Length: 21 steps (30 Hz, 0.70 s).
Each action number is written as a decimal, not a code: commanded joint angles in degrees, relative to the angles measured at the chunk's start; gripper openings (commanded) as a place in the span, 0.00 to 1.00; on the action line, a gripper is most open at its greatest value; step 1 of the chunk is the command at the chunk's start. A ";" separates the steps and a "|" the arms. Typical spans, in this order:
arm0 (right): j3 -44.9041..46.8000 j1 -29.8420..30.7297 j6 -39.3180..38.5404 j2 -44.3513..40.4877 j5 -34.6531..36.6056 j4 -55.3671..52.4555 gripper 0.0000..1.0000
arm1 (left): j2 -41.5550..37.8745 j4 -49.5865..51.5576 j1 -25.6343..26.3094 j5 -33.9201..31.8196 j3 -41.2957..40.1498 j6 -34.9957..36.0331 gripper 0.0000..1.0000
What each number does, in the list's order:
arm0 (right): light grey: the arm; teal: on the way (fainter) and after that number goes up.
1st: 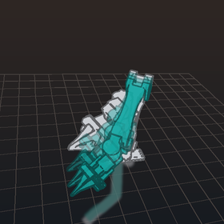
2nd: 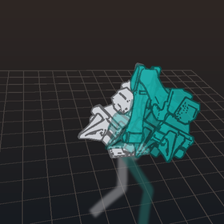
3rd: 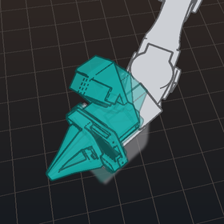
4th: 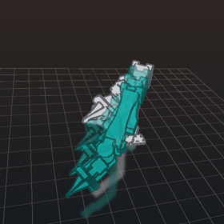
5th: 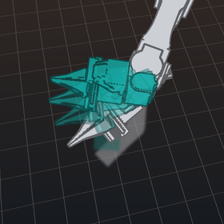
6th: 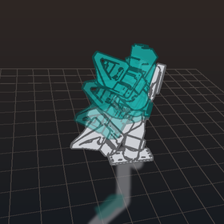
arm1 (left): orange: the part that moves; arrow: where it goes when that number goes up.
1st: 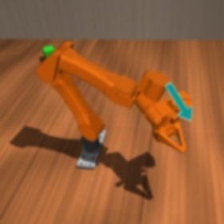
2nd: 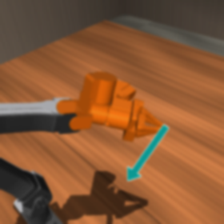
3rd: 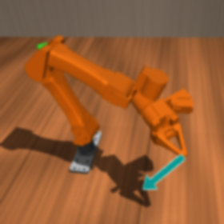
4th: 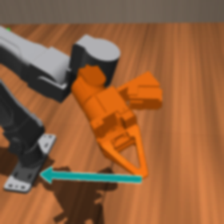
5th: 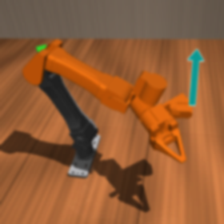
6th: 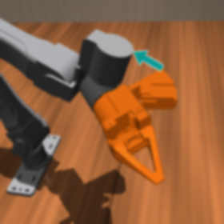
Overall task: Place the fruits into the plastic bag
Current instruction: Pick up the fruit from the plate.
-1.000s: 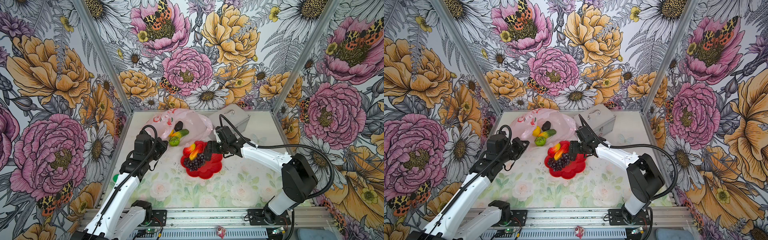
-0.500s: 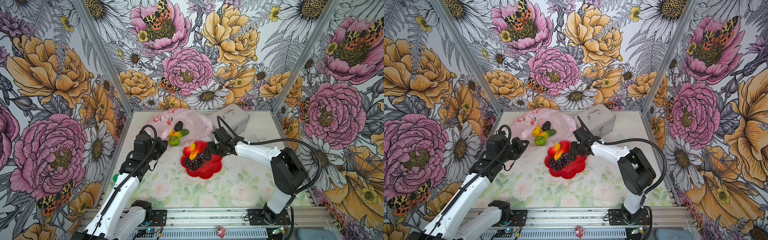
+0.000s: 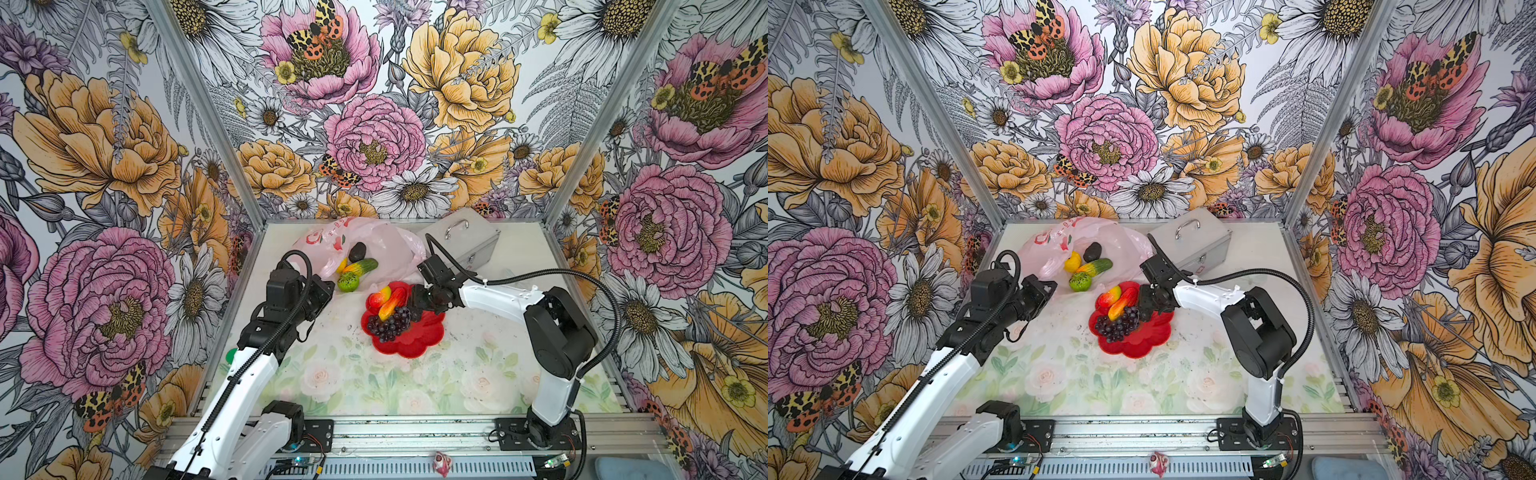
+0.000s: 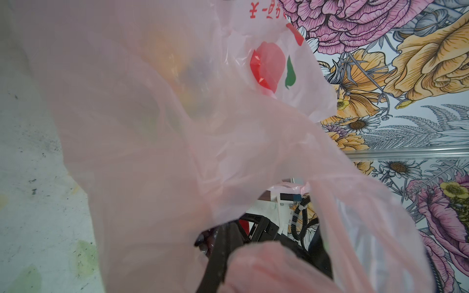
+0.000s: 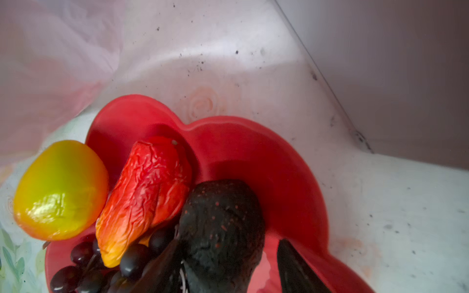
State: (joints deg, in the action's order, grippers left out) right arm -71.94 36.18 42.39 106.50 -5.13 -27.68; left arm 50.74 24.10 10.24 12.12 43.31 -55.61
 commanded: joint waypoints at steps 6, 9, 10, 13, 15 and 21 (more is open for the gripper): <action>-2.70 0.90 -2.24 4.19 2.09 -2.97 0.62 | -1.47 -1.02 -1.66 2.28 -1.30 -0.42 0.00; -3.13 1.17 -2.45 4.81 1.88 -3.33 0.62 | -1.61 -1.03 -2.15 2.72 -1.47 -0.45 0.00; -3.31 1.25 -2.47 5.01 1.85 -3.34 0.62 | -1.77 -0.98 -2.35 2.84 -1.57 -0.46 0.00; -3.81 1.48 -2.58 4.96 1.91 -3.77 0.61 | -2.36 -0.99 -2.63 2.95 -1.99 -0.53 0.00; -3.85 1.52 -2.75 4.23 2.39 -4.04 0.60 | -2.73 -0.98 -2.80 3.03 -2.31 -0.63 0.00; -3.03 1.52 -3.97 -0.44 4.11 -4.90 0.51 | -3.19 -1.00 -2.96 3.00 -2.85 -1.07 0.00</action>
State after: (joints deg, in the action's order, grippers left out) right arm -74.74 37.56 39.57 109.60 -3.62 -30.65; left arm 48.36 24.12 7.94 14.06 41.10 -55.81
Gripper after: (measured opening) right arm 0.533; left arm 0.050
